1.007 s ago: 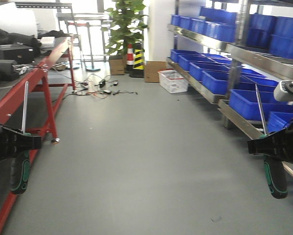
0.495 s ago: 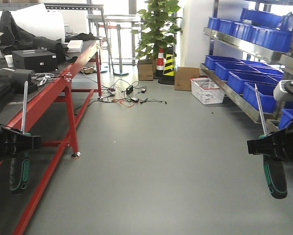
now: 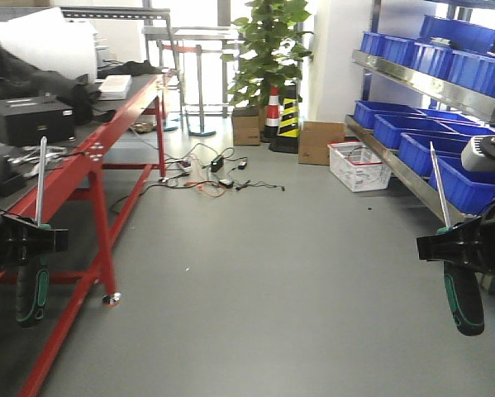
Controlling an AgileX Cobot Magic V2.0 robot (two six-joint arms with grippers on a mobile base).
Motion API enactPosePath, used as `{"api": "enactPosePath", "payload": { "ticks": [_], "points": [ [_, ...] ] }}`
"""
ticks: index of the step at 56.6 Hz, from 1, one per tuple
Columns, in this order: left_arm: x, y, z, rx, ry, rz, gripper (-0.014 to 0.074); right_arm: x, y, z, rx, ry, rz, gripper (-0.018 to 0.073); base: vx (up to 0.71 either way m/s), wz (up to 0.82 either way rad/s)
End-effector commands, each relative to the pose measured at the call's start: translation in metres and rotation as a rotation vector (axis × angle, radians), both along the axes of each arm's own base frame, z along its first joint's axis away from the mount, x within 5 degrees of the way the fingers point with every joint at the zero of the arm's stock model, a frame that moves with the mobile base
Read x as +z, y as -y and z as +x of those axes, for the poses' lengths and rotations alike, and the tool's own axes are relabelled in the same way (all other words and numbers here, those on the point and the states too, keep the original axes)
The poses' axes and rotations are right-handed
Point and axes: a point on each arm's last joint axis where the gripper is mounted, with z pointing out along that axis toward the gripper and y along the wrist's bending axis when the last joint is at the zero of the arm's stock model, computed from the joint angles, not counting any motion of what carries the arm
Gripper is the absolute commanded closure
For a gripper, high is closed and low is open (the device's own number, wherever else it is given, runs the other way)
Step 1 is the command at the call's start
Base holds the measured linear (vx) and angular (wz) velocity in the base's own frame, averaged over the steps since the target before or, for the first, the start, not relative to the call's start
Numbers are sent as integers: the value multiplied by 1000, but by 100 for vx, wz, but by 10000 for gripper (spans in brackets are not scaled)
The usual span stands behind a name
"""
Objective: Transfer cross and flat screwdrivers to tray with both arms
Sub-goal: 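Drive the base to the grey tray at the roller shelves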
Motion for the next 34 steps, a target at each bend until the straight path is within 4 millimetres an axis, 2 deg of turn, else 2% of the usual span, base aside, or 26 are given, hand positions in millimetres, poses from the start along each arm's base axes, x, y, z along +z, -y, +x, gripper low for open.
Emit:
{"api": "enactPosePath", "payload": {
  "ticks": [1,17,34],
  "points": [
    [26,0,-5,18,138,-40,600,24,1,-4,-9,140,9,568,54,-19],
    [26,0,-5,18,138,-40,600,24,1,-4,-9,140,9,568,51,-40],
    [26,0,-5,18,138,-40,600,24,1,-4,-8,140,12,568,45,-68]
  ]
}}
